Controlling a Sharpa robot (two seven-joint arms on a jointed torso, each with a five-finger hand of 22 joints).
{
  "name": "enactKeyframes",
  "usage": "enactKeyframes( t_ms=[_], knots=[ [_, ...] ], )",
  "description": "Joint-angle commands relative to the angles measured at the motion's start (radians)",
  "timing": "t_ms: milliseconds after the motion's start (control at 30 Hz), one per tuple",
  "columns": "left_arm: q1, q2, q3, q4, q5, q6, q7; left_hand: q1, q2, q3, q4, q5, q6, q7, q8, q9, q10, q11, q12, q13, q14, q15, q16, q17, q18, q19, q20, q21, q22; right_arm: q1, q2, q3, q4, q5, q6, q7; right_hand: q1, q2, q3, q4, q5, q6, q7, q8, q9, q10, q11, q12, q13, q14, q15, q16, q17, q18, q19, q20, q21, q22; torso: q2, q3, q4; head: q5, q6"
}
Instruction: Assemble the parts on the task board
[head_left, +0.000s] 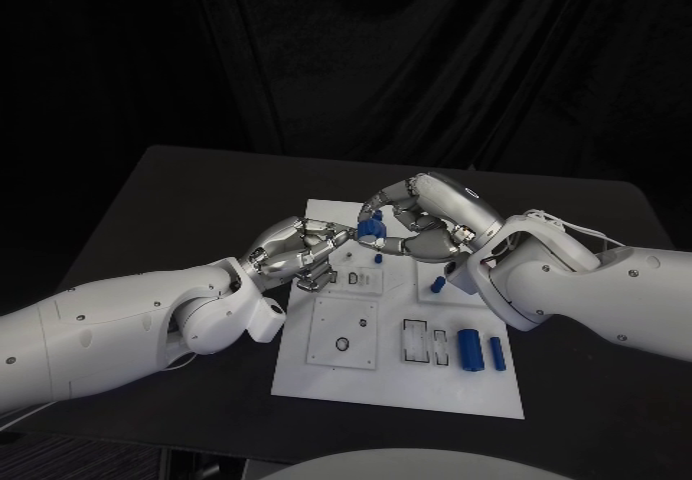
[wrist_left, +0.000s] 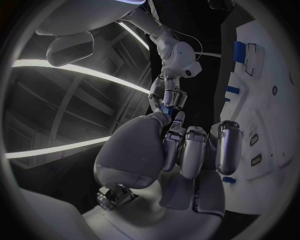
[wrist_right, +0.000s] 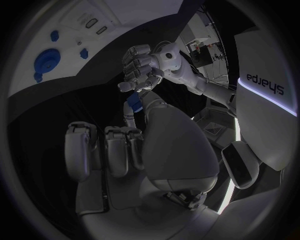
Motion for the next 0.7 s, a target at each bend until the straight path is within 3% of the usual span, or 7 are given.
enactKeyframes(
  t_ms=[33, 700],
  knots=[
    [-0.002, 0.0, 0.001, 0.002, -0.003, 0.026, 0.03, -0.007, -0.005, 0.001, -0.007, 0.0, -0.003, -0.001, -0.005, -0.001, 0.104, -0.01, 0.002, 0.262, 0.104, -0.008, 0.002, 0.263, -0.017, 0.008, 0.0, 0.006, 0.11, -0.003, -0.001, 0.0, -0.002, 0.0, 0.034, -0.036, 0.008, 0.002, 0.004, 0.003, 0.005, 0.022, -0.027, 0.003, 0.031, 0.106, -0.001, 0.003, 0.263, 0.102, -0.004, 0.003, 0.263, -0.013, 0.049, -0.006, -0.008, 0.229, 0.0, -0.0001, 0.0002, 0.0, -0.001],
    [-0.003, -0.008, 0.001, -0.002, -0.003, 0.032, 0.044, -0.011, -0.003, 0.0, -0.004, -0.001, 0.006, 0.0, -0.001, 0.001, 0.104, -0.01, 0.002, 0.262, 0.104, -0.01, 0.002, 0.263, -0.016, 0.005, -0.002, 0.005, 0.108, -0.009, -0.009, 0.0, -0.015, 0.0, 0.056, -0.062, 0.015, 0.003, 0.006, 0.002, 0.015, 0.022, -0.025, 0.002, 0.029, 0.106, 0.001, 0.003, 0.263, 0.102, -0.002, 0.003, 0.263, -0.012, 0.047, -0.004, -0.012, 0.228, -0.001, 0.0003, 0.0003, 0.001, -0.007]
  ],
)
